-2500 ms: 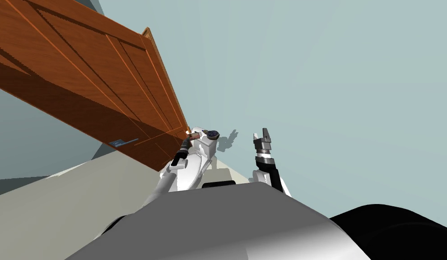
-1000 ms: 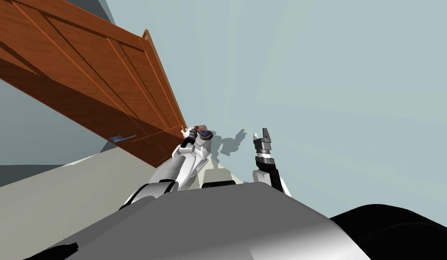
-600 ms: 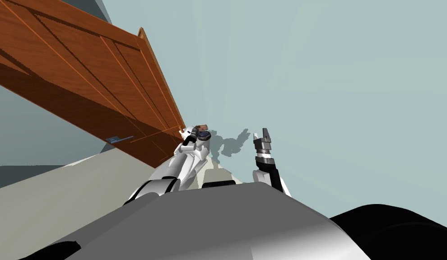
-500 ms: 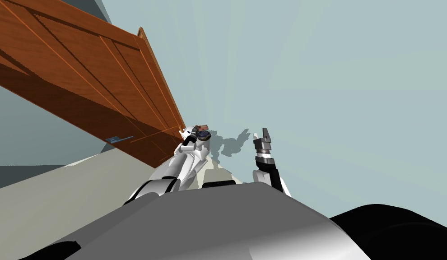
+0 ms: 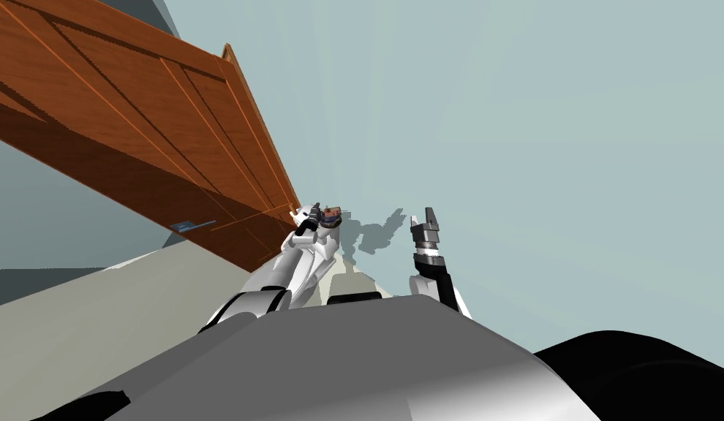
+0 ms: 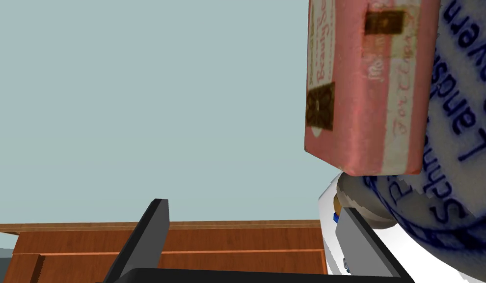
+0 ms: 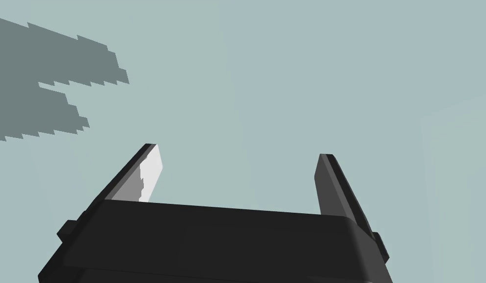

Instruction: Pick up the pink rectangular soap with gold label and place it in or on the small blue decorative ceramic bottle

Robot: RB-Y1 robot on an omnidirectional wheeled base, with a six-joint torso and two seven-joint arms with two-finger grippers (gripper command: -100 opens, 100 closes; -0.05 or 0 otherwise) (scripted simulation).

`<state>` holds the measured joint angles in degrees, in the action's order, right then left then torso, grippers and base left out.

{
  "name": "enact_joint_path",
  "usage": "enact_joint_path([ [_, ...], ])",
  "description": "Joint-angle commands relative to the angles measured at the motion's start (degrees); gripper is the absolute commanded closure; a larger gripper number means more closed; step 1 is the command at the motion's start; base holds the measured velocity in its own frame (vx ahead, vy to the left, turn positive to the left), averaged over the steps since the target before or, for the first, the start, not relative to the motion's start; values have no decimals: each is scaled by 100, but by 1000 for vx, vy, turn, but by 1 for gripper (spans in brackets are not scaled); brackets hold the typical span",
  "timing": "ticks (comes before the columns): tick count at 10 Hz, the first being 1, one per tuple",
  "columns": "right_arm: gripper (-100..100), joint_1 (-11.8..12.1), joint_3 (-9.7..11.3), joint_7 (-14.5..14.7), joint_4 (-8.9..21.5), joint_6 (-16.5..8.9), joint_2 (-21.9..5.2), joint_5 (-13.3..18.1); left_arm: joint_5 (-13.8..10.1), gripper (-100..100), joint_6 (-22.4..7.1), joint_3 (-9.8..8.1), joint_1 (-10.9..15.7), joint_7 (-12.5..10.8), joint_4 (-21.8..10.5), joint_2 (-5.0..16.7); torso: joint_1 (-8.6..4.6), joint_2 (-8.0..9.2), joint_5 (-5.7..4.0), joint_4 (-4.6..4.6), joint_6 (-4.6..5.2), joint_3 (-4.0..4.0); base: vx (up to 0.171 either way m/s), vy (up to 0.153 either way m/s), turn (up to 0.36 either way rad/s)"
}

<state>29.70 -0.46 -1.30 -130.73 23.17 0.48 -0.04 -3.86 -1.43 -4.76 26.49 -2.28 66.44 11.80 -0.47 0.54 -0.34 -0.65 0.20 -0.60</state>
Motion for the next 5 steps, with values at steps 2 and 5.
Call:
enact_joint_path([
  [2,0,0,0,0,0,0,0,0,11,-100,-314,59,-169,-192,416,137,-1,-6,0,1,0,3,39,-9,-5],
  [5,0,0,0,0,0,0,0,0,26,-100,-683,128,-367,-415,914,303,-4,-11,-1,3,0,7,40,-13,-6],
])
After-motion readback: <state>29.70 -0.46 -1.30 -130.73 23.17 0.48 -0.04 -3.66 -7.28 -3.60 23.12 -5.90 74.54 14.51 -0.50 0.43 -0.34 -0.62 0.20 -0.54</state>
